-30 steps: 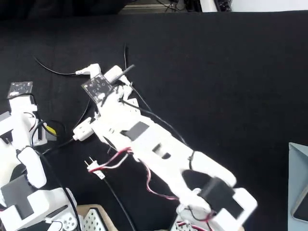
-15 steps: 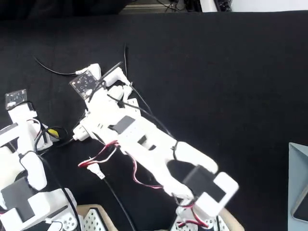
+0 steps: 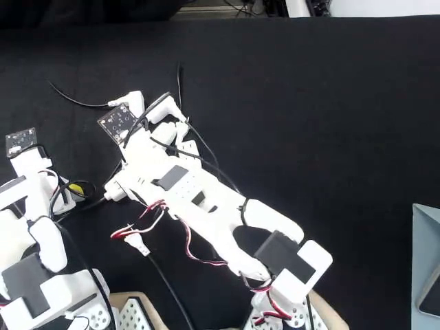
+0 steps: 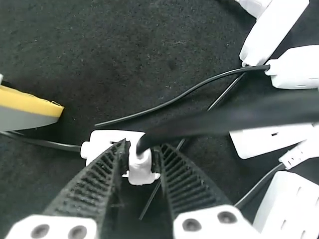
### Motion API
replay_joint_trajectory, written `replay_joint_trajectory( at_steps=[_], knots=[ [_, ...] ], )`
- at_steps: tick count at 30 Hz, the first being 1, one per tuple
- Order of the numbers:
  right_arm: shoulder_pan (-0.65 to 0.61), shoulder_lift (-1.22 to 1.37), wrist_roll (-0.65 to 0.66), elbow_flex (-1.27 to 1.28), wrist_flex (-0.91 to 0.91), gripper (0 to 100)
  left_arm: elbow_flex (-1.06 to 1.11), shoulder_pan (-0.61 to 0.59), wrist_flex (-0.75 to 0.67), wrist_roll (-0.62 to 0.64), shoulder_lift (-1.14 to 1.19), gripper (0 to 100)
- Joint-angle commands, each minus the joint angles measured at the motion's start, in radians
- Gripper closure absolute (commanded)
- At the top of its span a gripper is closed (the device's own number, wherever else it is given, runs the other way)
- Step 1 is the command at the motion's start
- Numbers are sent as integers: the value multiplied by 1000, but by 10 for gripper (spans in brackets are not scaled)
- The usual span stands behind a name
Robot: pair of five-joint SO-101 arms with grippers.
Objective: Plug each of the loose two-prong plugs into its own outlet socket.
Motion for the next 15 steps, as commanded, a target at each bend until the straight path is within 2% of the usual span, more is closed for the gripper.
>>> replay_joint_trajectory(
  at_steps=[1,8,15],
  knots=[
    [-8,-2,5,-53,-55,986,-1,1,-26,11,-15,727],
    [-6,87,8,-59,-97,986,1,2,-26,11,-15,727],
    [-6,56,6,-28,-71,986,1,2,-26,9,-15,727]
  ],
)
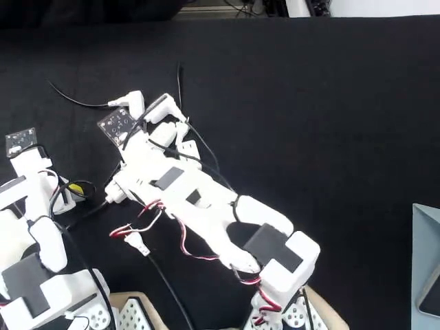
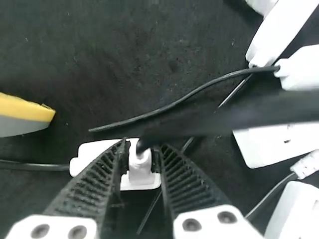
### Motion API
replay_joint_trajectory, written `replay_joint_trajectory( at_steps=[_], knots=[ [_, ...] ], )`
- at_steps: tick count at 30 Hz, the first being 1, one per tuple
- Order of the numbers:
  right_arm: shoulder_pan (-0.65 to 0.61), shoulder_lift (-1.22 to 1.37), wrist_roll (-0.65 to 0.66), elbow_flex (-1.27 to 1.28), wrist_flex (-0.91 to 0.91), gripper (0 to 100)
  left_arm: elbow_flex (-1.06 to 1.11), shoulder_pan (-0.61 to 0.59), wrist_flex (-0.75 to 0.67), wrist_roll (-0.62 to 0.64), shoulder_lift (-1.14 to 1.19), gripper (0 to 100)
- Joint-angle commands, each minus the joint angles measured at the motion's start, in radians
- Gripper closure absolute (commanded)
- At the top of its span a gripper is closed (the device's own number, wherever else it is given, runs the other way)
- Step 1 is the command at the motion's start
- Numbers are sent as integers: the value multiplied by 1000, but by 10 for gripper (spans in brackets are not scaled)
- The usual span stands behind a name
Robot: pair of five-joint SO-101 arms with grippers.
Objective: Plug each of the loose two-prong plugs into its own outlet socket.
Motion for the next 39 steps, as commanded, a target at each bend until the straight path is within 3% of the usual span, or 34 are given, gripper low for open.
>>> replay_joint_trajectory(
  at_steps=[1,15,17,22,30,39],
  knots=[
    [-5,-44,6,-2,11,986,1,2,-26,9,-15,727],
    [-9,42,54,13,9,982,-31,2,-12,5,-28,721],
    [-12,18,54,16,23,942,-67,2,35,3,-46,720],
    [-34,-111,54,12,183,784,-157,2,196,3,-172,660],
    [-58,-331,48,16,367,783,-208,30,301,-8,-376,654],
    [-51,-533,48,18,683,810,-200,208,373,-252,-391,657]
  ],
)
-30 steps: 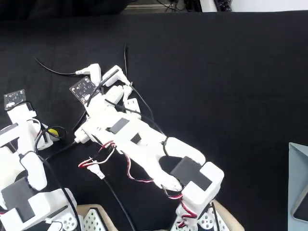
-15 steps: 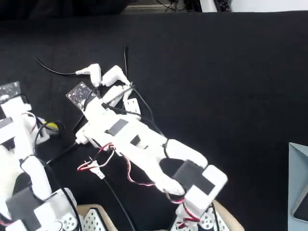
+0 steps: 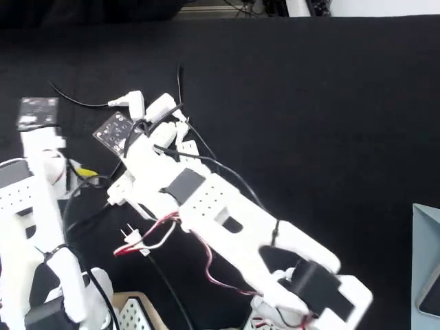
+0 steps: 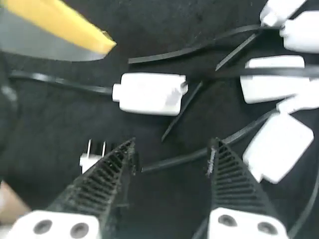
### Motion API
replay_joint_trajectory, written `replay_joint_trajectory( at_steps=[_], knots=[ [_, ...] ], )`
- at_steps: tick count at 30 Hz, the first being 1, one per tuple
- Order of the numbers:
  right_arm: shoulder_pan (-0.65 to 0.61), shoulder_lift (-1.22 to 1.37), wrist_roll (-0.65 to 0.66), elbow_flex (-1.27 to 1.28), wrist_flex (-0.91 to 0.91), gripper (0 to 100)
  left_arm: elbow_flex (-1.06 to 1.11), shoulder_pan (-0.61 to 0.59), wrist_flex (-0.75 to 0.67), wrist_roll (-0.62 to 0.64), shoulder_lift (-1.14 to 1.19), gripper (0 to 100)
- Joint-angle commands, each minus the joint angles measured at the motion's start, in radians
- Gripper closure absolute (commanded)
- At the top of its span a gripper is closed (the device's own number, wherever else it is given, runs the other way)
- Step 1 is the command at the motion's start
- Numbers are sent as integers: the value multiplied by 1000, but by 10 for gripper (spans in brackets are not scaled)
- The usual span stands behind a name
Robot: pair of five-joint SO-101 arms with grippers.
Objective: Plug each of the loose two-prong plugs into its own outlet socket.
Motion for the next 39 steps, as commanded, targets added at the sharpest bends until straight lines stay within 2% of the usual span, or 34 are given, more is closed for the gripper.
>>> replay_joint_trajectory(
  at_steps=[1,5,11,15,18,21,26,32,39],
  knots=[
    [-2,-119,0,-4,110,839,-47,76,5,-97,-29,657],
    [81,-236,-2,36,161,992,-39,127,5,-164,-23,657],
    [318,-435,-46,229,164,985,-48,203,-26,-172,97,657],
    [459,-552,-51,371,49,985,-77,260,-66,-172,235,655],
    [520,-616,-51,476,-57,985,-137,288,-66,-172,341,655],
    [535,-657,-51,539,-123,985,-209,288,-68,-172,439,657],
    [535,-677,-51,559,-129,985,-308,282,-64,-170,595,663],
    [535,-677,-51,561,-132,985,-328,294,-61,-170,651,835],
    [535,-677,-52,562,-132,985,-335,274,-60,-169,637,920]
  ],
)
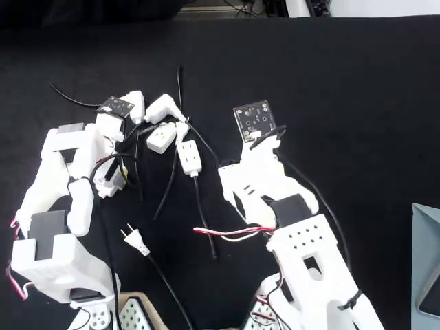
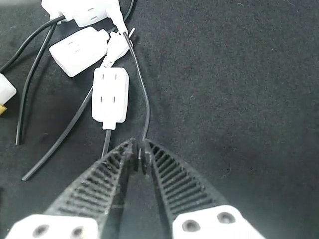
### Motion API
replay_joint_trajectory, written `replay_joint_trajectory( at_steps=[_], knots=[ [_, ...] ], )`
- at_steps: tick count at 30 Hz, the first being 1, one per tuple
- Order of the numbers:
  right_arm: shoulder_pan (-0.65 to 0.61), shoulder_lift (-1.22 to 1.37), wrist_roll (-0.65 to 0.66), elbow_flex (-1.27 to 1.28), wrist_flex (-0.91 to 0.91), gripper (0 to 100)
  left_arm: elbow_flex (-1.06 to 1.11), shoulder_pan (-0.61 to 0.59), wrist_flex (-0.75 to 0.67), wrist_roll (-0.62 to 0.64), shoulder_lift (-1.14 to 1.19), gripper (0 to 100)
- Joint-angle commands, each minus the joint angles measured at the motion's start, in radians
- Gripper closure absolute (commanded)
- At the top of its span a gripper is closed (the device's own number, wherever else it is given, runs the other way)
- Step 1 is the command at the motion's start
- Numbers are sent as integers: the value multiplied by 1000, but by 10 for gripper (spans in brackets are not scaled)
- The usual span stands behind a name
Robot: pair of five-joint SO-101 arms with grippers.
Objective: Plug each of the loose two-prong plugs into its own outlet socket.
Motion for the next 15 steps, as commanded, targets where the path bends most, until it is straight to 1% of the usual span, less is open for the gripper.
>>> replay_joint_trajectory(
  at_steps=[1,4,10,12,15],
  knots=[
    [11,-22,-6,4,-23,985,-62,-10,-5,2,-35,934],
    [8,-22,-6,12,-25,985,-84,-24,32,3,-112,970],
    [8,-22,-6,15,-25,985,-170,-38,216,6,-293,971],
    [8,-22,-6,15,-25,985,-194,-41,230,35,-325,971],
    [8,-22,-6,15,-25,985,-217,-39,204,98,-308,971]
  ],
)
